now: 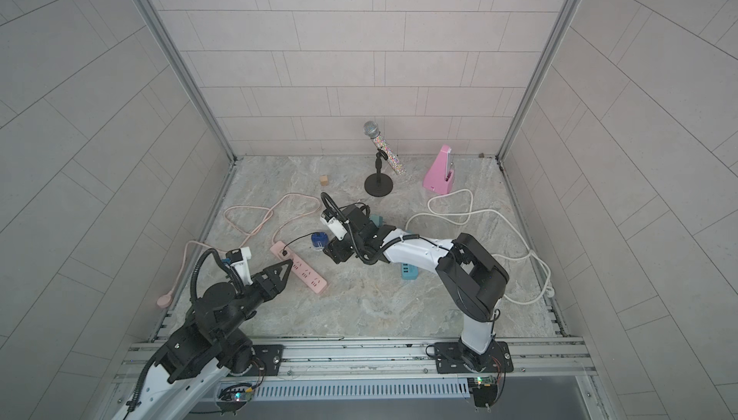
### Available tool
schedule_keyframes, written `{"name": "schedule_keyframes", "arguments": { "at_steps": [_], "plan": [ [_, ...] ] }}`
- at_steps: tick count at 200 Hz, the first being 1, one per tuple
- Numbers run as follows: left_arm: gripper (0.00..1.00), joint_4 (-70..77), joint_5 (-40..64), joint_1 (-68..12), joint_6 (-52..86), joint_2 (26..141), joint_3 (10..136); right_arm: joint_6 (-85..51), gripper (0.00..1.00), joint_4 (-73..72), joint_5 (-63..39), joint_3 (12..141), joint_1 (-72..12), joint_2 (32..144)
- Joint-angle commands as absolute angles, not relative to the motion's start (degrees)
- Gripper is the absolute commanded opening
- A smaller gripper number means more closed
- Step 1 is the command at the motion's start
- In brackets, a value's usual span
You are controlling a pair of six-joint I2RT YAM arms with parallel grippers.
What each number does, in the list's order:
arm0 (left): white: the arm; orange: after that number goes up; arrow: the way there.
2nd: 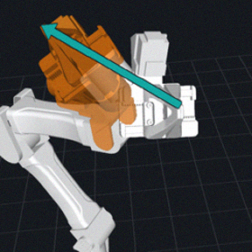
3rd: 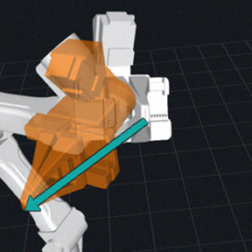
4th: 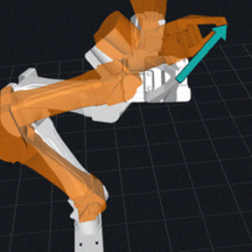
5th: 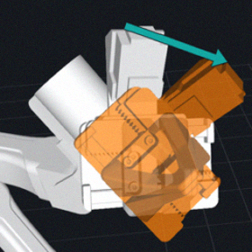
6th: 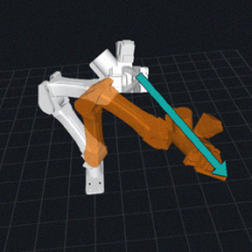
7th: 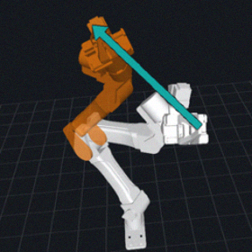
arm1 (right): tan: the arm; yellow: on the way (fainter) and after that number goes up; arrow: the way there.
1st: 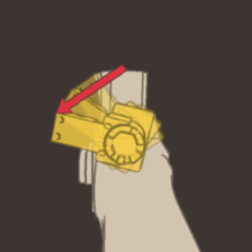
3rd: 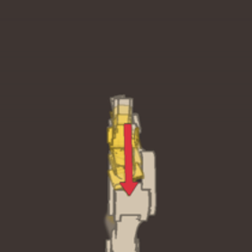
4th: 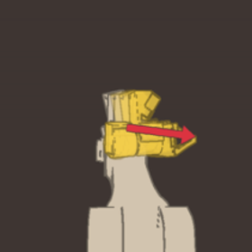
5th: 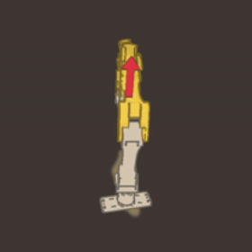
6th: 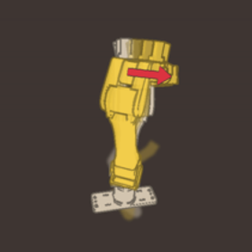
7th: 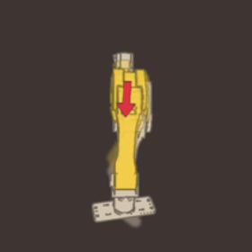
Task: Unplug the electric shaver
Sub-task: Adjust the electric shaver at the center of the board.
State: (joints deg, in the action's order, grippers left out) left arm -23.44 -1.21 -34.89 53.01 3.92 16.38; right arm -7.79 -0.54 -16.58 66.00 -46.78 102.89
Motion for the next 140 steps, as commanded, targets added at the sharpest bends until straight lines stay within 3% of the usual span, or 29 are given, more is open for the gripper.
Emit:
{"name": "schedule_keyframes", "arguments": {
  "at_steps": [1,140],
  "plan": [
    [0.7,-21.6,-0.4,-34.7,51.2,3.9,18.1,-2.6,0.73,-8.5,-16.4,65.5,-46.9,105.1],
    [0.7,-27.0,-2.5,-34.7,49.1,1.5,20.0,-1.8,0.63,-18.2,-19.9,68.9,-44.6,116.1]
  ]
}}
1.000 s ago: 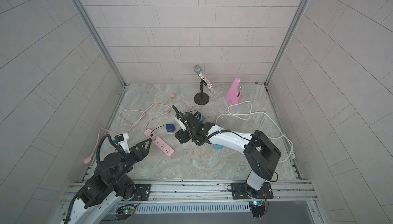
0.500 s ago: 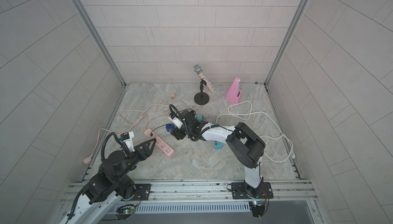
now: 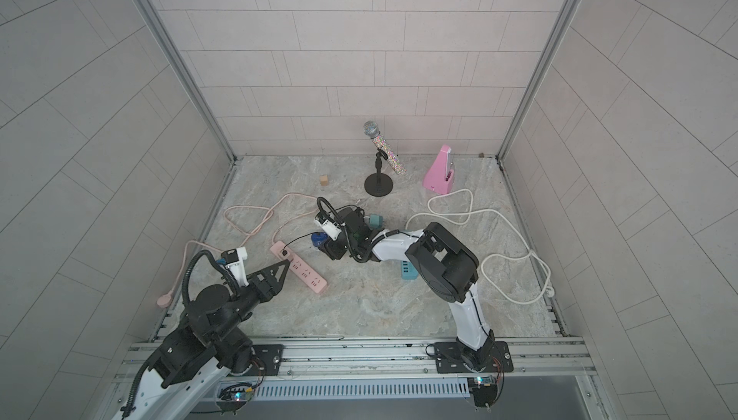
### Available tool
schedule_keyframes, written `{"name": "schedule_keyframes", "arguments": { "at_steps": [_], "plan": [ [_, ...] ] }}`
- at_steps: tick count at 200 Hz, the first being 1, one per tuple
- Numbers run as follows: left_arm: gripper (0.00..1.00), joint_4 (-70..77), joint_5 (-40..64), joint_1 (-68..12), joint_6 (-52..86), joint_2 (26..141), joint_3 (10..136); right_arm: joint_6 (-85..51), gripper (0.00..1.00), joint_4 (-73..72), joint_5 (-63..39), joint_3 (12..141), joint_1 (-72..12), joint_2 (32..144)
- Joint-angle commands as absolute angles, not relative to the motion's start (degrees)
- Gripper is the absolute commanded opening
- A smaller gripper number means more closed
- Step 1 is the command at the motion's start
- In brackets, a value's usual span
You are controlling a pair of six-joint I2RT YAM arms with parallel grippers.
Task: Unplug the electric shaver
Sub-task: Adjust the electric shaver at the center of the board.
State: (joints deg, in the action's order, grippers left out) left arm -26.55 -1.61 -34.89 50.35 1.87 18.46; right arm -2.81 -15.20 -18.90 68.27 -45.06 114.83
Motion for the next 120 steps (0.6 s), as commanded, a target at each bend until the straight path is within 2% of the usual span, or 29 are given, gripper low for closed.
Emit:
{"name": "schedule_keyframes", "arguments": {
  "at_steps": [1,98,120],
  "plan": [
    [0.7,-27.0,-2.5,-34.8,49.2,1.5,20.0,-1.8,0.63,-18.3,-19.9,68.9,-44.5,116.2],
    [0.71,-27.8,-2.9,-34.7,49.1,1.4,20.4,-2.1,0.54,-19.1,-24.1,70.5,-43.8,118.8],
    [0.71,-27.8,-2.7,-34.7,49.0,1.5,20.4,-2.5,0.48,-20.8,-24.1,70.1,-43.8,119.0]
  ]
}}
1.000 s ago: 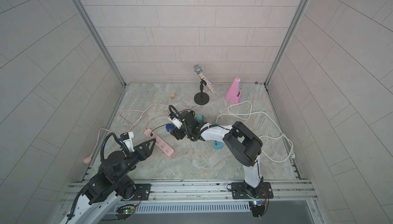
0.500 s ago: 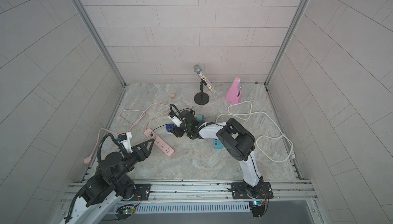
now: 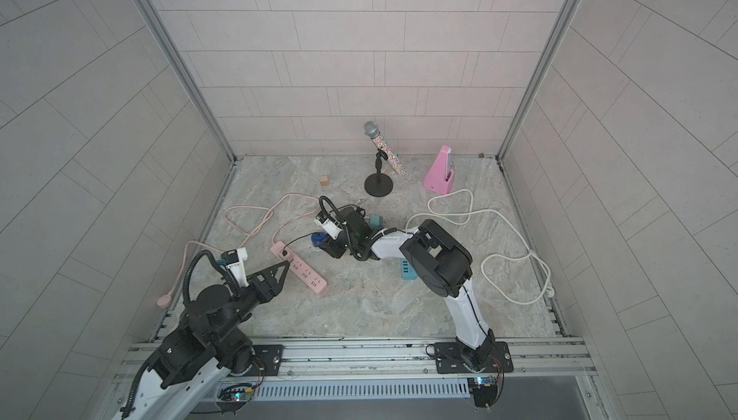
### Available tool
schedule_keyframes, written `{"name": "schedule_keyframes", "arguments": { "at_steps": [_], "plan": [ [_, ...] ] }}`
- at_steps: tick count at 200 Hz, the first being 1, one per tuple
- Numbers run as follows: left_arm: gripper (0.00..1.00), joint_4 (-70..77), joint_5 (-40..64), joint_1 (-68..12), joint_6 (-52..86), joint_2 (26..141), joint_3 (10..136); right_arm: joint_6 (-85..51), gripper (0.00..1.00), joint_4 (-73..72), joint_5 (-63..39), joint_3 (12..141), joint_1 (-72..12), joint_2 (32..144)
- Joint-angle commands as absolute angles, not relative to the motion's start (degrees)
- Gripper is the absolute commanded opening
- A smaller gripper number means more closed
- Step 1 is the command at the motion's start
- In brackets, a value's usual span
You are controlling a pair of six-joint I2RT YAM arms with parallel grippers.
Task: Unplug the electric shaver
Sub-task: Adjust the electric shaver at the center of the board.
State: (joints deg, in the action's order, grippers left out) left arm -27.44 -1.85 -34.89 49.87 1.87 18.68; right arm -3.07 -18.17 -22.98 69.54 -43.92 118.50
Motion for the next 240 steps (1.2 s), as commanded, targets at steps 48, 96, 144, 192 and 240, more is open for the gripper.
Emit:
{"name": "schedule_keyframes", "arguments": {
  "at_steps": [48,96,144,192,240],
  "plan": [
    [0.71,-27.8,-2.5,-34.7,49.0,1.7,20.5,-1.8,0.26,-19.2,-25.5,70.5,-43.7,118.8],
    [0.71,-27.5,-1.9,-34.7,48.9,1.6,20.4,-1.1,0.19,-16.8,-25.4,68.7,-43.6,115.4],
    [0.71,-24.2,3.0,-34.7,47.0,4.7,20.9,3.6,0.18,1.6,-16.0,70.5,-44.3,107.7],
    [0.77,-11.3,13.5,-34.7,47.1,17.5,20.9,5.2,0.18,8.6,-7.2,66.4,-46.5,94.8],
    [0.81,-8.6,15.0,-34.7,44.7,23.6,23.4,7.3,0.19,16.7,-6.8,68.0,-49.9,91.0]
  ]
}}
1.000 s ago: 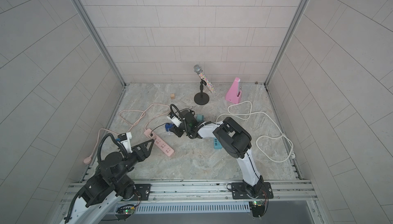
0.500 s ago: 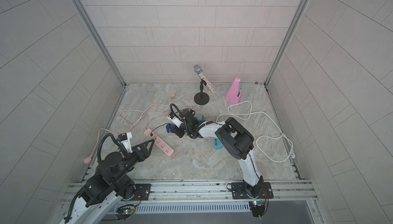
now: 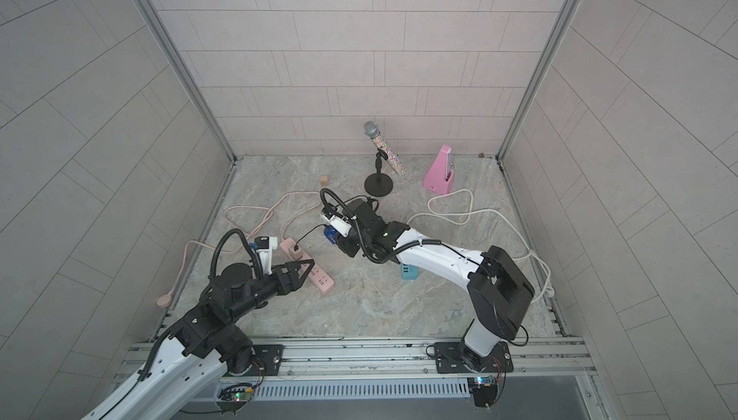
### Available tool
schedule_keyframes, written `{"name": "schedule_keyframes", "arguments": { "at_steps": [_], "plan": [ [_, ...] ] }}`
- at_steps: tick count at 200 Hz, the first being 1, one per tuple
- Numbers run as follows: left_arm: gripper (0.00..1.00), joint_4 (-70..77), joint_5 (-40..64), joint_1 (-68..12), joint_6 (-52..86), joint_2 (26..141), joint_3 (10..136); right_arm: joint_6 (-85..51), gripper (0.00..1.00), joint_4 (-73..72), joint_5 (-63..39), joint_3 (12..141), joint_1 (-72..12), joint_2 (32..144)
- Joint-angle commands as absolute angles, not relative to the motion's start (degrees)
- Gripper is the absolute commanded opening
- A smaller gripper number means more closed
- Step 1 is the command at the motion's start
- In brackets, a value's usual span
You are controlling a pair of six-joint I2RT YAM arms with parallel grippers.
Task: Unplug the electric shaver
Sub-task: Adjust the electric shaver at the center of the board.
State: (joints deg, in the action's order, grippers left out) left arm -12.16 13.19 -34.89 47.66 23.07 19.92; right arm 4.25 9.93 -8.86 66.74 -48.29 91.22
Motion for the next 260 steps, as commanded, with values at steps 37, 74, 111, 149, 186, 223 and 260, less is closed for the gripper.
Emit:
{"name": "schedule_keyframes", "arguments": {
  "at_steps": [37,74,111,149,186,223,260],
  "plan": [
    [0.81,-19.6,11.8,-34.7,38.3,22.9,28.4,9.4,0.18,27.2,-2.0,72.7,-54.2,95.9],
    [0.84,-22.9,10.6,-34.8,36.6,22.3,28.8,8.7,0.18,34.8,0.2,76.5,-56.3,99.4],
    [0.84,-23.1,11.2,-34.7,37.4,22.0,28.1,6.3,0.19,37.8,3.0,76.6,-55.3,101.0],
    [0.85,-22.9,11.8,-34.7,38.0,19.5,26.6,7.6,0.19,40.8,-3.2,79.8,-52.7,105.7],
    [0.85,-22.2,13.2,-34.8,38.2,20.6,26.1,9.9,0.2,44.1,-8.9,86.3,-50.8,111.6],
    [0.85,-19.8,15.2,-34.7,39.1,21.6,25.0,12.2,0.23,47.0,-12.2,94.1,-48.9,117.5],
    [0.85,-19.6,16.1,-34.8,39.3,21.7,24.4,13.2,0.26,48.5,-14.7,98.9,-46.2,122.4]
  ]
}}
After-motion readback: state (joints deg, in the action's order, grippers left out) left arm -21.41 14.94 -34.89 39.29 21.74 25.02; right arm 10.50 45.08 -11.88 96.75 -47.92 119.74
